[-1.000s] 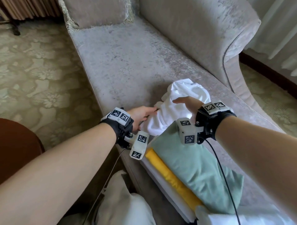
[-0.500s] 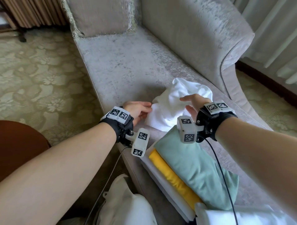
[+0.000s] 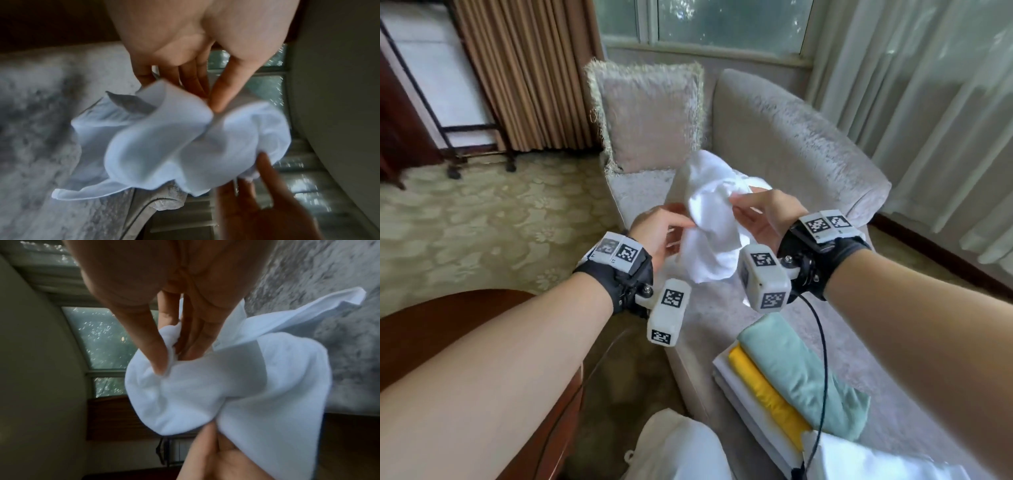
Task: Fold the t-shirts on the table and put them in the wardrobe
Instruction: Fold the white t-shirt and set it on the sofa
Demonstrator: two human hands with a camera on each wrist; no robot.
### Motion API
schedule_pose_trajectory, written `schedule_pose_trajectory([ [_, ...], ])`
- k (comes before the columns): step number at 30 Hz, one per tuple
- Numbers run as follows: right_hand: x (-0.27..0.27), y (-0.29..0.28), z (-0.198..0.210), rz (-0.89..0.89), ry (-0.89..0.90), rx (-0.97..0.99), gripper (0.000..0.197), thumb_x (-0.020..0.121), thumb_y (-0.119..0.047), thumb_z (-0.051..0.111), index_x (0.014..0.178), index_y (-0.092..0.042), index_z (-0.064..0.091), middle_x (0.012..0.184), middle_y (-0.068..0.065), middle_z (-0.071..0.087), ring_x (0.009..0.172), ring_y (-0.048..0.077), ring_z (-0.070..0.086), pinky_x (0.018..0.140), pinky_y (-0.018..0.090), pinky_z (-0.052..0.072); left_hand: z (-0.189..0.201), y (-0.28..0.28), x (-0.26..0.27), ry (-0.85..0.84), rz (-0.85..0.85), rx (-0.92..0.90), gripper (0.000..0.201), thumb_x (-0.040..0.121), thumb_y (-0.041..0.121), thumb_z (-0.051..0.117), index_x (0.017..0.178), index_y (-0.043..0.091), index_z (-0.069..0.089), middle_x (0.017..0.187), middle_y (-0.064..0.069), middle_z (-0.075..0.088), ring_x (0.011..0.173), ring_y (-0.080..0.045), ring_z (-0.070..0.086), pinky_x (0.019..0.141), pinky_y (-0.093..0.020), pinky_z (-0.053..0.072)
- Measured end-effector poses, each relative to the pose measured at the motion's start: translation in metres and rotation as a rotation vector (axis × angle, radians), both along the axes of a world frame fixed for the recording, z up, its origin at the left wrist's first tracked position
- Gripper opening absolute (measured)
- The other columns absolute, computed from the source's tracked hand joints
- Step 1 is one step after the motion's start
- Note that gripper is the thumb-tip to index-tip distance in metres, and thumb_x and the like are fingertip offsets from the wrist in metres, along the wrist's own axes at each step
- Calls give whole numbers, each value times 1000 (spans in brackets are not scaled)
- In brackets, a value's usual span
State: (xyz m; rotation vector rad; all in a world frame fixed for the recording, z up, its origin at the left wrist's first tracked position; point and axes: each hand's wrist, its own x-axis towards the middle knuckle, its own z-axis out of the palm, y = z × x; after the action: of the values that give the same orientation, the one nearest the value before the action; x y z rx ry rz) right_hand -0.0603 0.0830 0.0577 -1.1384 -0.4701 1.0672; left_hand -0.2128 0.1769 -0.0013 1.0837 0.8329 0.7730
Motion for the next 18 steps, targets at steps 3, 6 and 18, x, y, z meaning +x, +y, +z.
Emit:
schedule_pose_trajectory([
  [3, -45, -17, 36, 190, -63, 51, 21, 82, 11, 61, 98, -2, 66, 83, 5, 72, 73, 15, 69, 70, 20, 57, 38, -23, -49, 80, 51, 154, 62, 62, 6, 78, 118, 29, 62, 95, -3, 74, 84, -25, 71, 66, -32, 56],
  [6, -93, -31, 65, 378, -197, 58, 30, 87, 3, 59, 117, 1, 64, 105, 10, 71, 94, 21, 69, 79, 24, 56, 73, -47, -105, 252, 71, 368, 44, 62, 14, 85, 102, 28, 71, 90, 4, 76, 88, -18, 72, 79, -31, 58],
  [18, -292, -71, 100, 473, -449, 140, 27, 86, -25, 72, 89, -1, 60, 74, 16, 60, 70, 29, 58, 71, 38, 56, 115, -142, -329, 539, 414, 631, 55, 86, 49, 66, 53, 9, 45, 52, -3, 35, 49, -14, 32, 45, -23, 22],
])
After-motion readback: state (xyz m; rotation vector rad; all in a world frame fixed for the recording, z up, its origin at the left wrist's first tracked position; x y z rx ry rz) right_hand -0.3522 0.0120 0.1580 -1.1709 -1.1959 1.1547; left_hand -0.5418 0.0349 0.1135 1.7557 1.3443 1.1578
